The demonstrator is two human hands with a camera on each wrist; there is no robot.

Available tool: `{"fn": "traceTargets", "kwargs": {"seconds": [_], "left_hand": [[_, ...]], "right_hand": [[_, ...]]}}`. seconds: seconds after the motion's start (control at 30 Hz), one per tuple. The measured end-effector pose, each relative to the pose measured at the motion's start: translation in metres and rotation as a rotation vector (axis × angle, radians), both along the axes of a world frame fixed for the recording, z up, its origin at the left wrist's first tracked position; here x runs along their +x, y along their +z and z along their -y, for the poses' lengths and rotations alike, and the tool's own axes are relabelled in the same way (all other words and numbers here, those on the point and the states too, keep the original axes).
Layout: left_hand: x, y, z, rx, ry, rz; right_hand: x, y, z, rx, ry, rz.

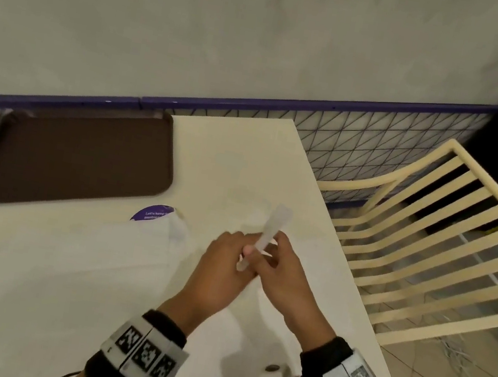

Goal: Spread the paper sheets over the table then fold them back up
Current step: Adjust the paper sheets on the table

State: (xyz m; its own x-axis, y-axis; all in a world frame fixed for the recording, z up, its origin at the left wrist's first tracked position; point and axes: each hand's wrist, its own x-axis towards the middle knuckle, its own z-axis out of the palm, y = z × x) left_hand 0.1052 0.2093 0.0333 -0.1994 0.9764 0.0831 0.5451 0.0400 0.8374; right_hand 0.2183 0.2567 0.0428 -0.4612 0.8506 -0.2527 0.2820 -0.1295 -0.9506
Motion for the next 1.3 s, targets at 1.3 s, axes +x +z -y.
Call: {"fn": "traceTargets", "kwargs": {"seconds": [1.3], "left_hand": [[-0.098,0.003,0.261,0.142,0.423,0.442]], "right_hand": [[0.01,-0.001,0.134,0.193,0.125,-0.17]]}}
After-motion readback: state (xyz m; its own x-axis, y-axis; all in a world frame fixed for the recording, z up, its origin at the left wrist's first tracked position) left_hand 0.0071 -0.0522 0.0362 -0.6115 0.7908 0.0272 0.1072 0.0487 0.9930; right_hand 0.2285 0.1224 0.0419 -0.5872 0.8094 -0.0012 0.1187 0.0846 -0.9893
